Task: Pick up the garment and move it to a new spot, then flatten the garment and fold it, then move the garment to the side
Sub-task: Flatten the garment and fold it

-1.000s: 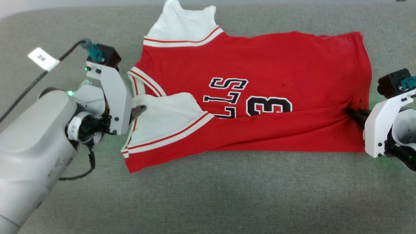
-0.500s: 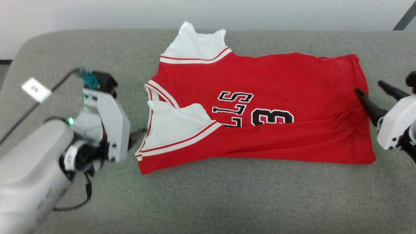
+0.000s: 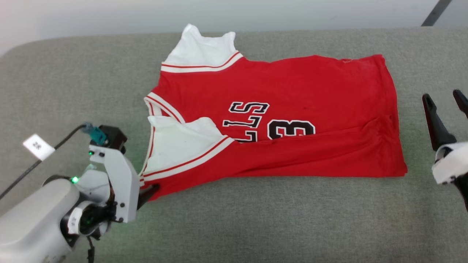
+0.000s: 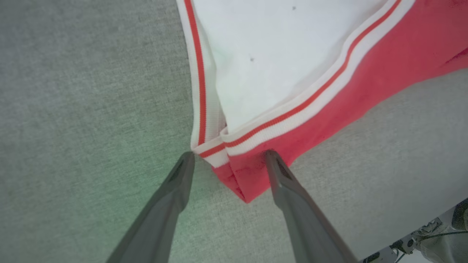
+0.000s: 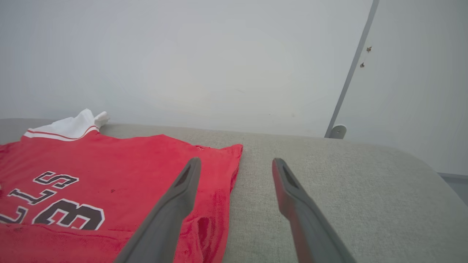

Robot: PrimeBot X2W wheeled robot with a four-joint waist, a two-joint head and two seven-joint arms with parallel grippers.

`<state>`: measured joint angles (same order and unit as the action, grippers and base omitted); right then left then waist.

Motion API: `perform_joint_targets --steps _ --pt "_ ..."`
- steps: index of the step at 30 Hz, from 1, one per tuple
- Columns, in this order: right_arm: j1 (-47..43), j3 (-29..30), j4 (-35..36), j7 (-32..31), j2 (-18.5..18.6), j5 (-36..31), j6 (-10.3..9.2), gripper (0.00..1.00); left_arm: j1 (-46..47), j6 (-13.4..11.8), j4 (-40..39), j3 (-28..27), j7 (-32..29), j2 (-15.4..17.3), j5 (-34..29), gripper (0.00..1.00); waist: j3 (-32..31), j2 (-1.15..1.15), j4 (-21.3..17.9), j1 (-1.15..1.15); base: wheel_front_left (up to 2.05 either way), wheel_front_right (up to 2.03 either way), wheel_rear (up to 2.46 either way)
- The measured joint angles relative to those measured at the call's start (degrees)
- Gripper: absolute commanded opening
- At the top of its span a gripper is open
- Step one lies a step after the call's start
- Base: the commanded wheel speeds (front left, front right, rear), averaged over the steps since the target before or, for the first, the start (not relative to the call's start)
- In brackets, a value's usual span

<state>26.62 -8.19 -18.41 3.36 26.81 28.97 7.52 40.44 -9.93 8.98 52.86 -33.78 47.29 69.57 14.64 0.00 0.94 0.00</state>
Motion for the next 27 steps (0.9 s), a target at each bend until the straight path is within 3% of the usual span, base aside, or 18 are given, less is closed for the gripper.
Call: perform_joint_targets --steps 6,8,17,27 --pt "-8.02 6.80 9.96 -5.17 -5.64 -4.76 0.00 1.00 -0.78 -0.05 5.02 0.55 1.37 -1.36 -0.52 1.00 1.12 0.00 -1.48 0.00 0.00 0.00 0.00" --pt "-10.28 8.16 12.48 -7.68 -7.46 -5.17 0.00 1.00 -0.77 0.73 6.65 0.54 1.36 -1.74 -0.35 0.00 1.45 0.00 -1.97 0.00 0.00 0.00 0.00" --pt "-14.86 8.61 18.90 -22.52 -9.26 -4.24 0.00 1.00 0.49 3.96 10.80 0.07 2.72 -3.34 0.27 0.00 2.61 0.00 -2.59 0.00 0.00 0.00 0.00" --pt "-12.22 7.92 14.13 -36.16 -7.50 -4.37 -0.01 1.00 2.25 5.84 12.74 0.88 3.21 -6.49 -0.62 0.00 2.63 0.00 -0.19 0.00 0.00 0.00 0.00"
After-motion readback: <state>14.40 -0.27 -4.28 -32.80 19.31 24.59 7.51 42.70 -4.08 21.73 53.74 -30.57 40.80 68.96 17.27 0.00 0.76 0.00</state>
